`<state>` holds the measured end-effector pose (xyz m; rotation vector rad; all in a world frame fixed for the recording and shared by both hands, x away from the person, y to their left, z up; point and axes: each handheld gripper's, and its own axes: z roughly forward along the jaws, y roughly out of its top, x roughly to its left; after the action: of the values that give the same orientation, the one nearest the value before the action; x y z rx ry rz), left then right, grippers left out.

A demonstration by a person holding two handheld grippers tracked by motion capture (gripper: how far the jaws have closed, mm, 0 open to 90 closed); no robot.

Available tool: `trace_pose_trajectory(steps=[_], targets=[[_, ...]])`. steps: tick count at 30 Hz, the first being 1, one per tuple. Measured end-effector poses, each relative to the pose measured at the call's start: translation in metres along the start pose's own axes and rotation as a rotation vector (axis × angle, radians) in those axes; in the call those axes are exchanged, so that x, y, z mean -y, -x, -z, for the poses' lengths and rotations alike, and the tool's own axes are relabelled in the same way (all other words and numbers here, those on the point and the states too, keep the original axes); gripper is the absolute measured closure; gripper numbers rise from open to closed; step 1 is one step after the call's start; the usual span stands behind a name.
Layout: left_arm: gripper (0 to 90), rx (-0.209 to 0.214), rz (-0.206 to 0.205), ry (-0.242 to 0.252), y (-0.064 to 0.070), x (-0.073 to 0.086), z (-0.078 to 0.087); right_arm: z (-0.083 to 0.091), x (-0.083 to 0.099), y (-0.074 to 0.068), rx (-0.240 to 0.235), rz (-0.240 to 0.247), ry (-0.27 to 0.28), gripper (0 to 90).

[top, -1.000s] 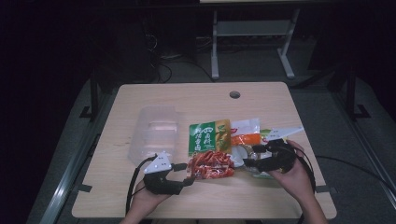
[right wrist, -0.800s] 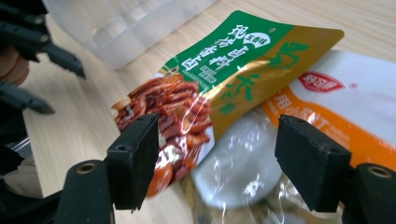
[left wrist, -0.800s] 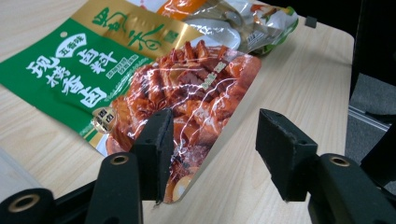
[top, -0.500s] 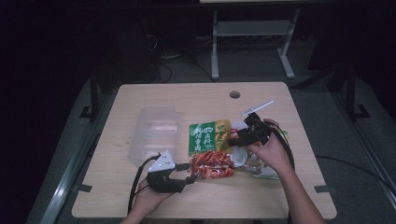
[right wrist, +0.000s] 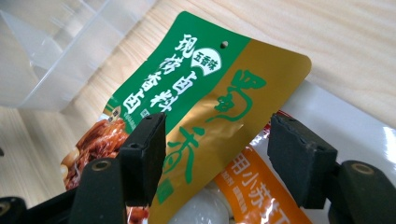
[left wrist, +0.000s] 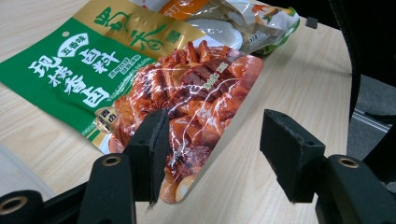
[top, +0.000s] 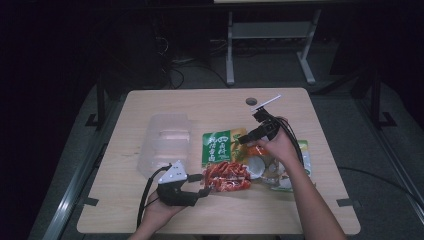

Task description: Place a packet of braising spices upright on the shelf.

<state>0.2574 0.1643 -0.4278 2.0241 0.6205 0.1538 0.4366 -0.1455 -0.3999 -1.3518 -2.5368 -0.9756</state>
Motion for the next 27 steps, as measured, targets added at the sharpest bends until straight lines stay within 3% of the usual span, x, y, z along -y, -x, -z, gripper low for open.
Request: trace_pose_trajectory(steps=[6, 12, 13, 16, 17, 18, 21, 25, 27], targets=[[40.7, -0.002, -0.005, -0.001, 0.001, 0.000, 0.000, -0.015, -0.001, 0.008, 0.024, -0.036, -0.045, 41.3], [40.3, -0.005, -0.007, -0.003, 0.001, -0.001, 0.000, -0.024, -0.001, 0.012, 0.009, -0.063, -0.058, 48.3], [40.3, -0.004, -0.004, -0.004, 0.000, 0.000, 0.000, -0.027, -0.001, 0.013, 0.007, -0.078, -0.062, 56.9], [40.3, -0.004, -0.004, -0.001, 0.000, 0.000, 0.000, -0.030, 0.000, 0.012, 0.012, -0.086, -0.080, 63.9], [40.2, -0.003, -0.001, -0.002, 0.000, -0.001, 0.000, -0.031, 0.000, 0.013, -0.017, -0.105, -0.077, 73.3], [40.2, -0.003, -0.001, -0.002, 0.000, -0.001, 0.000, -0.031, 0.000, 0.013, -0.017, -0.105, -0.077, 73.3], [40.0, -0.002, 0.001, -0.003, -0.001, 0.000, -0.001, -0.028, 0.000, 0.014, -0.059, -0.120, -0.072, 86.9], [38.6, -0.005, 0.003, -0.006, -0.001, 0.000, -0.001, -0.024, 0.001, 0.011, -0.071, -0.098, -0.066, 89.8], [37.8, 0.000, 0.009, -0.005, 0.000, 0.000, -0.001, -0.017, 0.002, 0.005, -0.072, -0.058, -0.039, 90.0]])
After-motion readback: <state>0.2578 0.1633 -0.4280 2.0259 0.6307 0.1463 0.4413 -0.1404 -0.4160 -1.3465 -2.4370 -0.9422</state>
